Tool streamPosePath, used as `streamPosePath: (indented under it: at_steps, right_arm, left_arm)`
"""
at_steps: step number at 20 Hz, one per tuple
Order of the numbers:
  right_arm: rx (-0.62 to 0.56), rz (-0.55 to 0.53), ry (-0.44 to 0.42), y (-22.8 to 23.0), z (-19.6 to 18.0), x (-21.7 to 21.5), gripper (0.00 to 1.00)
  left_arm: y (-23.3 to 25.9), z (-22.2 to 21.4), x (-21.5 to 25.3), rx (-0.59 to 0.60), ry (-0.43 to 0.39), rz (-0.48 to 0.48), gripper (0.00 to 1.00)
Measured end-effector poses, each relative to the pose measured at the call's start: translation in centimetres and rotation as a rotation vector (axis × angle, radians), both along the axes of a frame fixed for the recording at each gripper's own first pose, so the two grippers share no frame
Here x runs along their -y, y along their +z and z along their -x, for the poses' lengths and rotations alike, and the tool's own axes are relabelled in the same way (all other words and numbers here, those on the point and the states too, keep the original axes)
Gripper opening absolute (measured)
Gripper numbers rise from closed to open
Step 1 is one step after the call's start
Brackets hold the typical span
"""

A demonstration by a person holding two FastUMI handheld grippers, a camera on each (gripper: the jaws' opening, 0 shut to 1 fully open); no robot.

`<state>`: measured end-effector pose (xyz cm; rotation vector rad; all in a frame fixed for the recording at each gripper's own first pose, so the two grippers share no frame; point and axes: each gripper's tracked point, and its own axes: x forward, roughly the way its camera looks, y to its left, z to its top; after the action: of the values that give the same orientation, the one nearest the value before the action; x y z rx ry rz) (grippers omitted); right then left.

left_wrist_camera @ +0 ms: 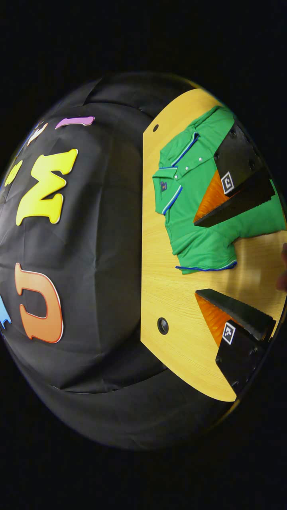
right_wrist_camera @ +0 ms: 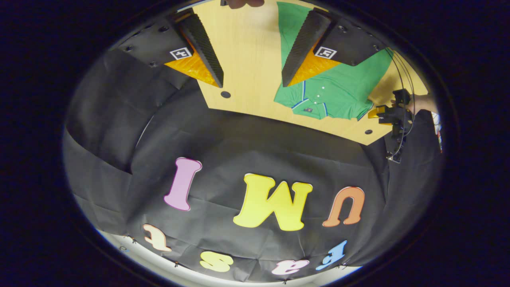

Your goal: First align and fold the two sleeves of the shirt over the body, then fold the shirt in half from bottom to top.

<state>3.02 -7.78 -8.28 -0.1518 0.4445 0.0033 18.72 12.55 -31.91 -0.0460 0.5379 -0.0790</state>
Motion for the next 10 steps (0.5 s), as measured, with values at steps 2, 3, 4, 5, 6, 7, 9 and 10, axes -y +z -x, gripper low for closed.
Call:
streamPosePath:
  at_steps: [2,3,4,5,6,7,9,10]
  right_arm:
    - [-0.024,-0.002,-0.013,-0.9,0.3,0.1,0.95]
    - [-0.036,0.003,-0.014,-1.3,0.4,0.1,0.95]
    - [-0.049,0.005,-0.014,-1.8,0.5,0.0,0.93]
    - [-0.059,0.004,-0.014,-2.0,0.7,-0.1,0.93]
    - [-0.063,0.004,-0.016,-2.1,0.6,-0.1,0.93]
    - [-0.068,0.009,-0.023,-2.2,0.6,0.0,0.95]
    - [-0.083,0.014,-0.032,-2.8,0.4,0.3,0.95]
    - [-0.09,0.011,-0.035,-3.1,0.4,0.3,0.95]
  left_arm:
    - [-1.9,-1.0,-0.5,-0.033,-0.006,-0.001,0.99]
    - [-2.7,-1.5,-0.7,-0.046,-0.008,-0.006,0.98]
    - [-3.3,-1.9,-1.0,-0.054,-0.01,-0.013,0.98]
    - [-3.9,-2.2,-1.1,-0.064,-0.011,-0.018,0.96]
    - [-4.4,-2.4,-1.3,-0.076,-0.01,-0.025,0.96]
    - [-5.0,-2.5,-1.4,-0.094,-0.005,-0.033,0.94]
    - [-5.6,-2.6,-1.4,-0.111,-0.006,-0.048,0.94]
    - [-5.9,-2.7,-1.5,-0.118,-0.007,-0.063,0.94]
